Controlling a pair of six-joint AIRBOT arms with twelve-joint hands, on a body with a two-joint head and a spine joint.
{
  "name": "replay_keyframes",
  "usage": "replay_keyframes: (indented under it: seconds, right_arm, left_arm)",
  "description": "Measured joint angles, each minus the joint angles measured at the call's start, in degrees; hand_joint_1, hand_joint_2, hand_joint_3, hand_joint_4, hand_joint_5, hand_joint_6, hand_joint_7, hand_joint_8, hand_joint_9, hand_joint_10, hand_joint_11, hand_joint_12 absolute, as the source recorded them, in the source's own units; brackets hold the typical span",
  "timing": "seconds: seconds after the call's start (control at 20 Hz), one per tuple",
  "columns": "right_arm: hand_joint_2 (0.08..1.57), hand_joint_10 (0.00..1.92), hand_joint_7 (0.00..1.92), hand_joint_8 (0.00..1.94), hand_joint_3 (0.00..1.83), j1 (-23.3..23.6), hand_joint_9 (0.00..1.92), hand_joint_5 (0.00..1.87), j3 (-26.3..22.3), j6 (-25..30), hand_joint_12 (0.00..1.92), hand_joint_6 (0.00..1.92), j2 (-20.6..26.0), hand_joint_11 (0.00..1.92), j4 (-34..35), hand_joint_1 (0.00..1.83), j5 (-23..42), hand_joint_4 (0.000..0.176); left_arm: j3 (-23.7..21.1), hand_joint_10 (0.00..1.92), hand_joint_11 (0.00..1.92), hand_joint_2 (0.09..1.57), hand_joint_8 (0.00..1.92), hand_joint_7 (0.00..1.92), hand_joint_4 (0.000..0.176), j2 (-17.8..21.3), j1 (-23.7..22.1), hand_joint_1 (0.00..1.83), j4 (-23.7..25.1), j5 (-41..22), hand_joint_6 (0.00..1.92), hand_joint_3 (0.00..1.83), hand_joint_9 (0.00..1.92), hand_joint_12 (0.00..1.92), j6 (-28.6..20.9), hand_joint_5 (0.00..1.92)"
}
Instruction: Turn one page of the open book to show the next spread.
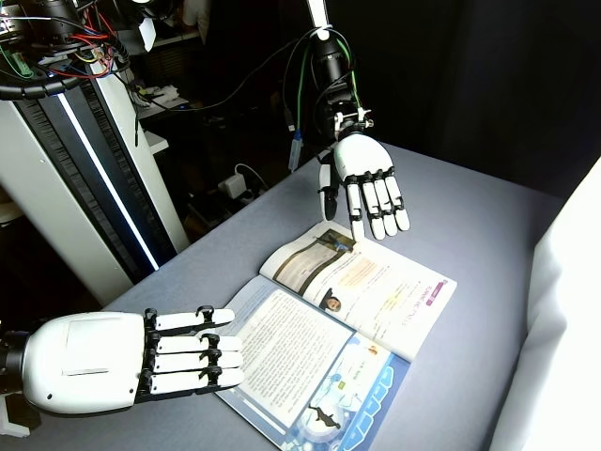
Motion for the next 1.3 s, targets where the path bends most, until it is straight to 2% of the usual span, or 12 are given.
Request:
replay_keyframes:
  seconds: [0.35, 0.45, 0.65, 0.8, 0.9, 0.95, 1.0, 1.1, 1.15, 1.2, 1.25, 1.3]
  right_arm:
    - [1.32, 0.0, 0.0, 0.0, 0.01, 0.0, 0.0, 0.0, -0.02, 1.16, 0.0, 0.0, 0.0, 0.0, -1.14, 0.2, -0.17, 0.0]
    - [1.27, 0.0, 0.0, 0.0, 0.0, -0.02, 0.0, 0.02, -0.35, 2.29, 0.0, 0.01, 0.22, 0.0, -2.25, 0.27, -0.63, 0.0]
    - [1.26, 0.0, 0.0, 0.0, 0.0, -0.85, 0.0, 0.0, -0.74, 5.77, 0.0, 0.0, 0.92, 0.0, -4.68, 0.15, -0.76, 0.0]
    - [1.26, 0.0, 0.0, 0.0, 0.0, -0.9, 0.0, 0.01, -0.85, 7.61, 0.0, 0.01, 1.03, 0.0, -6.43, 0.18, -0.83, 0.0]
    - [1.24, 0.02, 0.08, 0.02, 0.0, -1.29, 0.04, 0.11, -1.11, 8.13, 0.01, 0.04, 1.03, 0.01, -6.25, 0.25, -0.61, 0.0]
    - [1.24, 0.01, 0.09, 0.02, 0.0, -1.38, 0.05, 0.15, -1.31, 8.15, 0.12, 0.02, 1.16, 0.0, -6.51, 0.25, -0.83, 0.0]
    - [1.24, 0.01, 0.09, 0.01, 0.0, -1.53, 0.05, 0.15, -1.38, 8.39, 0.07, 0.0, 1.25, 0.0, -6.88, 0.22, -0.72, 0.0]
    - [1.25, 0.03, 0.13, 0.01, 0.0, -1.53, 0.12, 0.15, -1.36, 9.46, 0.66, 0.01, 1.27, 0.0, -7.37, 0.24, -0.81, 0.0]
    - [1.25, 0.04, 0.14, 0.0, 0.0, -1.53, 0.14, 0.15, -1.36, 9.81, 0.88, 0.01, 1.27, 0.0, -7.78, 0.21, -0.72, 0.0]
    - [1.25, 0.04, 0.14, 0.0, 0.0, -1.53, 0.14, 0.15, -1.36, 9.86, 0.92, 0.0, 1.27, 0.0, -7.98, 0.2, -0.72, 0.0]
    - [1.24, 0.04, 0.16, 0.01, 0.0, -1.53, 0.16, 0.17, -1.36, 9.99, 0.98, 0.01, 1.27, 0.0, -8.15, 0.25, -0.76, 0.0]
    - [1.24, 0.04, 0.17, 0.01, 0.0, -1.53, 0.16, 0.17, -1.36, 10.03, 0.99, 0.01, 1.27, 0.0, -8.13, 0.26, -0.74, 0.0]
  left_arm:
    - [0.0, 0.0, 0.0, 1.34, 0.0, 0.0, 0.0, -0.02, 0.0, 0.23, -0.13, 0.24, 0.0, 0.01, 0.0, 0.0, 0.04, 0.0]
    - [0.02, 0.0, 0.0, 1.35, 0.0, 0.0, 0.0, -0.02, 0.0, 0.27, -0.55, 0.22, 0.0, 0.01, 0.0, 0.0, 0.09, 0.0]
    - [0.02, 0.0, 0.0, 1.35, 0.0, 0.0, 0.0, -0.02, 0.0, 0.12, -1.92, 0.2, 0.0, 0.0, 0.0, 0.0, 0.55, 0.0]
    - [0.02, 0.0, 0.0, 1.33, 0.0, 0.01, 0.0, -0.02, 0.0, 0.36, -2.43, -0.24, 0.02, 0.0, 0.0, 0.0, 0.68, 0.05]
    - [0.0, 0.0, 0.0, 1.34, 0.02, 0.06, 0.0, 0.04, 0.0, 0.35, -2.38, -0.42, 0.02, 0.0, 0.0, 0.0, 0.7, 0.08]
    - [0.0, 0.0, 0.0, 1.34, 0.02, 0.09, 0.0, 0.17, 0.0, 0.35, -2.36, -0.46, 0.02, 0.0, 0.01, 0.0, 0.74, 0.1]
    - [0.02, 0.01, 0.0, 1.33, 0.02, 0.1, 0.0, 0.24, 0.0, 0.33, -2.49, -0.44, 0.02, 0.0, 0.02, 0.0, 0.76, 0.11]
    - [0.0, 0.01, 0.03, 1.34, 0.01, 0.1, 0.0, 0.24, 0.0, 0.34, -2.58, -0.63, 0.02, 0.0, 0.04, 0.02, 0.76, 0.12]
    - [0.0, 0.01, 0.01, 1.35, 0.01, 0.08, 0.0, 0.24, 0.0, 0.3, -2.4, -0.63, 0.01, 0.0, 0.04, 0.21, 0.76, 0.11]
    - [0.0, 0.02, 0.0, 1.34, 0.01, 0.12, 0.0, 0.24, 0.0, 0.32, -2.38, -0.63, 0.01, 0.0, 0.07, 0.44, 0.76, 0.14]
    - [0.0, 0.02, 0.0, 1.33, 0.01, 0.14, 0.0, 0.24, 0.0, 0.35, -2.47, -0.63, 0.01, 0.0, 0.09, 0.53, 0.76, 0.17]
    - [0.0, 0.01, 0.0, 1.33, 0.0, 0.12, 0.0, 0.24, 0.0, 0.34, -2.56, -0.63, 0.0, 0.0, 0.08, 0.48, 0.76, 0.16]
